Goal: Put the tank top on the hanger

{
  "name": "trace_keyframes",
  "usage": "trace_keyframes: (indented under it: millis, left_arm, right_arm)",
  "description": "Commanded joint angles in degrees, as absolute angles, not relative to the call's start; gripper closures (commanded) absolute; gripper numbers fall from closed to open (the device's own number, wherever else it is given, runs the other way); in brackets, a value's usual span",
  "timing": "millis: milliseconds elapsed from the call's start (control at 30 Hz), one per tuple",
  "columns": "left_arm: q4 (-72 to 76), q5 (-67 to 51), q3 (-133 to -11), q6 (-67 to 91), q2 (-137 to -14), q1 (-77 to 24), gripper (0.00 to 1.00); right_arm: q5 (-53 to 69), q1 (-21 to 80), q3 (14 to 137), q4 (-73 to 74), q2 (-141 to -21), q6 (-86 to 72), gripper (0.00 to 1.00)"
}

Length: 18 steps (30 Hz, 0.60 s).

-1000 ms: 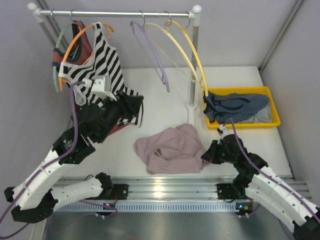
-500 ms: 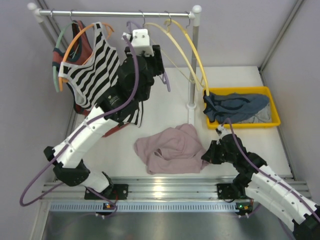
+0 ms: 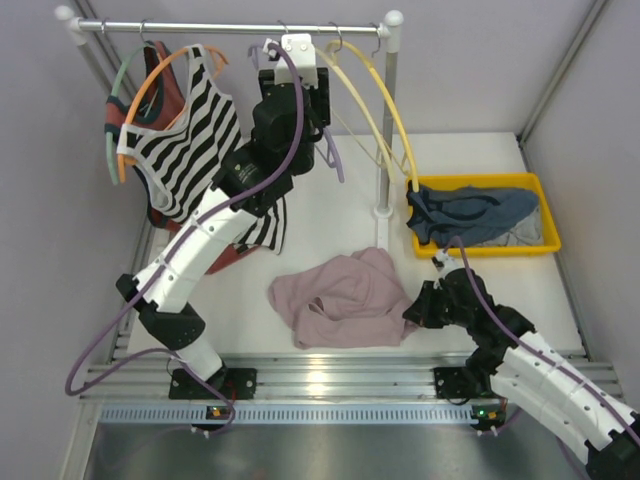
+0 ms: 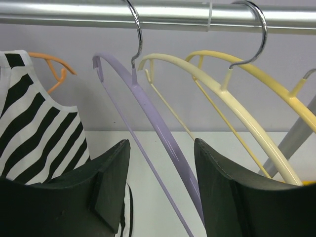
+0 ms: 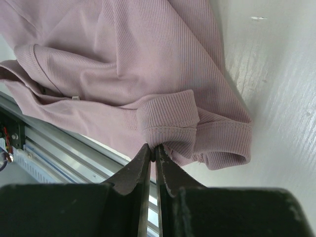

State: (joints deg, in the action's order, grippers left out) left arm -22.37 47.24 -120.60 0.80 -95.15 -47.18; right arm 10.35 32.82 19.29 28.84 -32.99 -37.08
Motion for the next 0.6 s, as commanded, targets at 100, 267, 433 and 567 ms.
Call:
trace_keyframes:
  millis: [100, 267, 433, 567]
  left_arm:
    - [-28.12, 42.72, -125.77, 2.37, -98.17, -43.86, 0.40]
    - [-30.32, 39.03, -125.68, 4.30, -98.61, -41.66, 0.41]
    - [-31.81, 39.02, -125.69, 5.01, -98.53, -41.22, 0.42]
    - [-32.78, 39.55, -125.07, 5.10, -97.56, -41.22, 0.46]
  right_arm:
    - [9.67, 32.43, 21.27, 28.30, -31.47, -36.39, 0.93]
    - [9.67, 32.43, 20.92, 28.56, -31.20, -36.39, 0.93]
    - [9.58, 32.43, 20.92, 28.74, -31.03, -36.30, 0.93]
    - [9.58, 32.43, 20.48, 28.57, -31.11, -36.30, 0.93]
